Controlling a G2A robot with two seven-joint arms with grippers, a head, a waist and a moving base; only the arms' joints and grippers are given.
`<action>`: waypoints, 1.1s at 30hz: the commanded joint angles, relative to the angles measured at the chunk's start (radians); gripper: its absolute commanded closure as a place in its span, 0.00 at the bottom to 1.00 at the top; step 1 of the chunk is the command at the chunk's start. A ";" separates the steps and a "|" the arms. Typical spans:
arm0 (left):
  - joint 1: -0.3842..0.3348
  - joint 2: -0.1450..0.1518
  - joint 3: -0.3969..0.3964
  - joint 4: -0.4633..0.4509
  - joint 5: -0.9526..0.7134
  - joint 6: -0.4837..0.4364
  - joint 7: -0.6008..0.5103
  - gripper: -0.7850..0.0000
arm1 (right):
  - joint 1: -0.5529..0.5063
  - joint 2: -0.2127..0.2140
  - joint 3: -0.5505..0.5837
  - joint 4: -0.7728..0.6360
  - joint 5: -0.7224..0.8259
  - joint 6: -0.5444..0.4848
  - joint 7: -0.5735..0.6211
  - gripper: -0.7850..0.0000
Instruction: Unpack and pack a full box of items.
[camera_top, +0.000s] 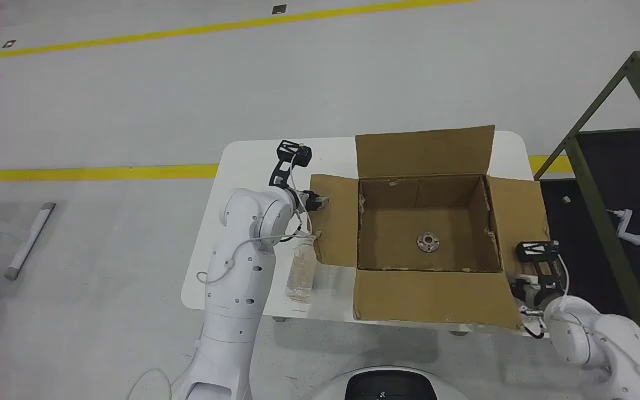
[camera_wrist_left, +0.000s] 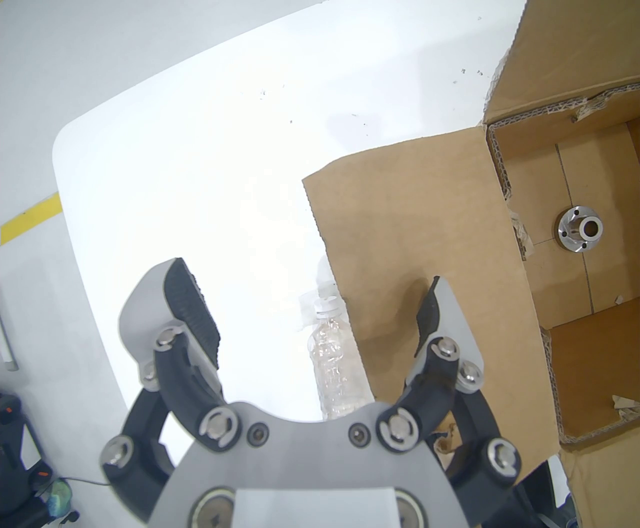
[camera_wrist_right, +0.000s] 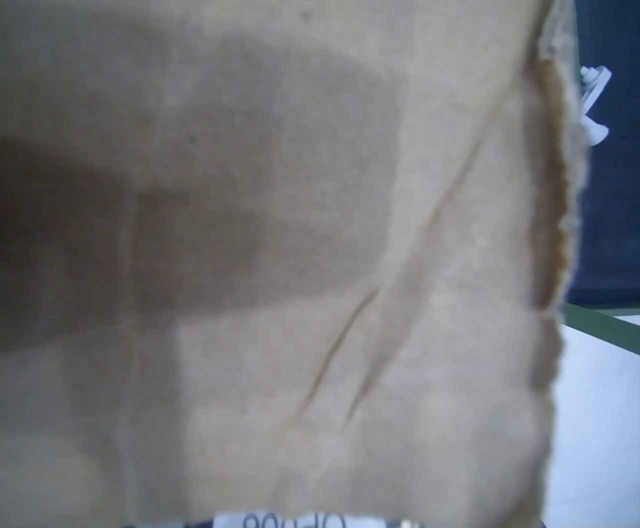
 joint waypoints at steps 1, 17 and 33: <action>0.000 0.000 0.000 0.000 0.000 0.000 0.000 0.00 | -0.001 0.000 0.013 -0.019 0.011 0.013 0.005 0.00; 0.000 0.000 0.000 0.000 0.000 0.000 0.000 0.00 | 0.097 0.025 0.260 -0.364 -0.106 0.080 0.161 0.55; 0.000 0.000 0.000 0.000 0.000 0.000 0.000 0.00 | 0.413 -0.001 -0.293 -0.136 -0.052 0.043 0.201 1.00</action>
